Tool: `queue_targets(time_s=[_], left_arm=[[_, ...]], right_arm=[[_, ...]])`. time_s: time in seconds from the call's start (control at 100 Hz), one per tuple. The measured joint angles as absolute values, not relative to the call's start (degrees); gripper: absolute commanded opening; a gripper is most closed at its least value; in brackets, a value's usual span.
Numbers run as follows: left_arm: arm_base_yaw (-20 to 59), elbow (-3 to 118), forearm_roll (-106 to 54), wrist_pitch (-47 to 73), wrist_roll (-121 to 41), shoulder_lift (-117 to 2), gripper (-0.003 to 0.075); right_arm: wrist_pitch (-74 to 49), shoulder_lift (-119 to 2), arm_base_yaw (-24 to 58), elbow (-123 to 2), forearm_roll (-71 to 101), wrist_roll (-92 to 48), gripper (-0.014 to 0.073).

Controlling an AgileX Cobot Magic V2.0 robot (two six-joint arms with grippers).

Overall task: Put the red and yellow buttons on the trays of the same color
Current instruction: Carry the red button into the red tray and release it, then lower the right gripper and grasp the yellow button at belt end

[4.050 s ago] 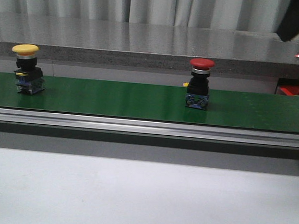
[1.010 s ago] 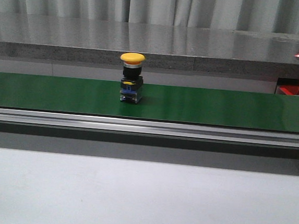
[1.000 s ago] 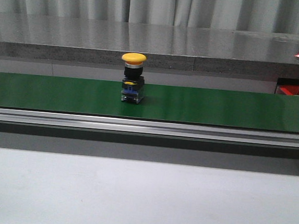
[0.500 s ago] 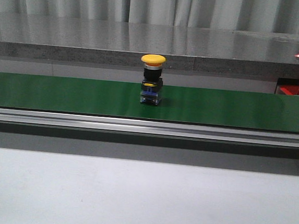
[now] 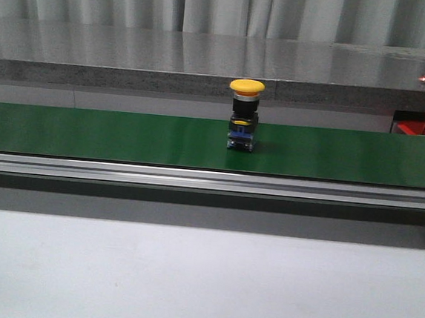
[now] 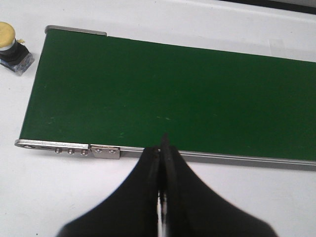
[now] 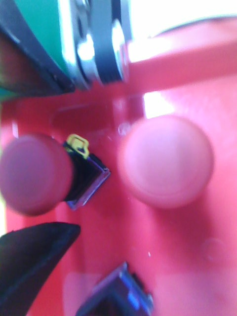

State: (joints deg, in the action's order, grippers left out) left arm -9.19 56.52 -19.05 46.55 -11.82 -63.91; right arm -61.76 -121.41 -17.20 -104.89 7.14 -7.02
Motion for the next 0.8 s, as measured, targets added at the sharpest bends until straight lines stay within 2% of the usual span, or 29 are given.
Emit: queue_targets(time_s=[0.36,0.8], left_arm=[[-9.2,56.5,-19.0,46.4,-11.8,-63.9,-0.0020],[-9.2,56.5,-19.0,45.8,-11.8,-63.9,-0.0020]], right_arm=[[-64.5,-110.9,-14.8,-104.9,7.3,-8.6,0.0533],[-69.7,-105.9,-0.7,-104.9,8.8,-10.1,0.0533]])
